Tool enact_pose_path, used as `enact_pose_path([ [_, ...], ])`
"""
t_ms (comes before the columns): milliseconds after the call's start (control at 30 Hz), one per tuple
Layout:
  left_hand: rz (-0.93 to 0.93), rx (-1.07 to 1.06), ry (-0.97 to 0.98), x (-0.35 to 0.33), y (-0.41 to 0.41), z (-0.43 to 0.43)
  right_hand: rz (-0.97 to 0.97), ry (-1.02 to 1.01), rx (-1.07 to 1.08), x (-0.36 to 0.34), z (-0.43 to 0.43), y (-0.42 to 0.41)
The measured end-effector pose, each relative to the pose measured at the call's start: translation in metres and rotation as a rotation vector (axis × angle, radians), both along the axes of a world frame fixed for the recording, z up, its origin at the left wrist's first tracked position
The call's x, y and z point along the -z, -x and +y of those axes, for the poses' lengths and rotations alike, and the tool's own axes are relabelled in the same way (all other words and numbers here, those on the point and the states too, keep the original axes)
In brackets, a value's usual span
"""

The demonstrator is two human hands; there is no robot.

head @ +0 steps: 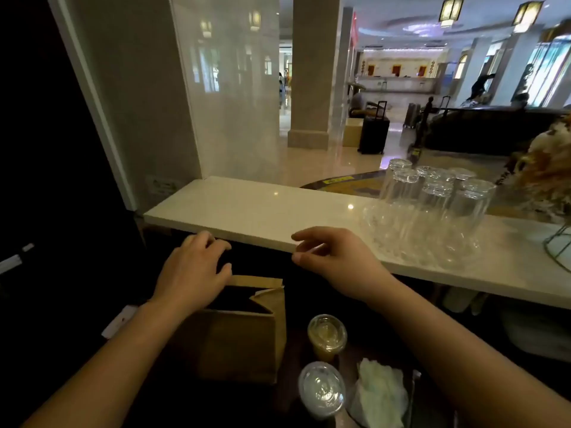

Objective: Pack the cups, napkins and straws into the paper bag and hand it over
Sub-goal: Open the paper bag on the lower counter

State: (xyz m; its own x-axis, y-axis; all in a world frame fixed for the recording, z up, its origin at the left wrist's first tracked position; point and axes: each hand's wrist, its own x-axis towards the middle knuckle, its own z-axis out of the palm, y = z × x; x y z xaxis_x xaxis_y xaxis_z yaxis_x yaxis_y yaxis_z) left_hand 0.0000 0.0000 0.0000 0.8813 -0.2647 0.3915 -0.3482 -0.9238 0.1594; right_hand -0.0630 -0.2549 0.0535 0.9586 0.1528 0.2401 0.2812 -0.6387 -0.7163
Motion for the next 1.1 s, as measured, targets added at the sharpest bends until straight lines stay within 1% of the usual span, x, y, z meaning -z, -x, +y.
enact_pose_path([
  [133, 0.053, -0.034, -0.033, 0.026, 0.01, 0.014, 0.075, 0.078, -0.021, 0.029, 0.022, -0.003],
  [200, 0.08, -0.062, -0.039, 0.039, 0.012, 0.023, 0.083, 0.135, -0.009, 0.044, 0.034, -0.008],
  [267, 0.102, -0.09, 0.003, 0.048, 0.012, 0.031, 0.089, 0.183, 0.007, 0.057, 0.043, -0.014],
  [367, 0.173, -0.092, 0.122, 0.059, 0.01, 0.039, 0.074, 0.261, 0.049, 0.076, 0.057, -0.021],
  [467, 0.202, -0.086, 0.126, 0.06, 0.01, 0.043, 0.05, 0.297, 0.1, 0.087, 0.068, -0.027],
  [633, 0.268, -0.042, 0.137, 0.061, 0.015, 0.05, 0.067, 0.377, 0.139, 0.099, 0.083, -0.034],
  [700, 0.336, -0.017, 0.11, 0.058, 0.016, 0.056, 0.062, 0.411, 0.155, 0.102, 0.088, -0.034],
  [800, 0.461, -0.01, 0.065, 0.054, 0.014, 0.065, -0.007, 0.475, 0.159, 0.105, 0.091, -0.033],
  [933, 0.519, -0.021, 0.023, 0.056, 0.01, 0.076, -0.021, 0.43, 0.203, 0.105, 0.087, -0.03],
  [1100, 0.557, -0.035, -0.052, 0.062, 0.011, 0.088, -0.051, 0.29, 0.359, 0.115, 0.073, -0.012],
])
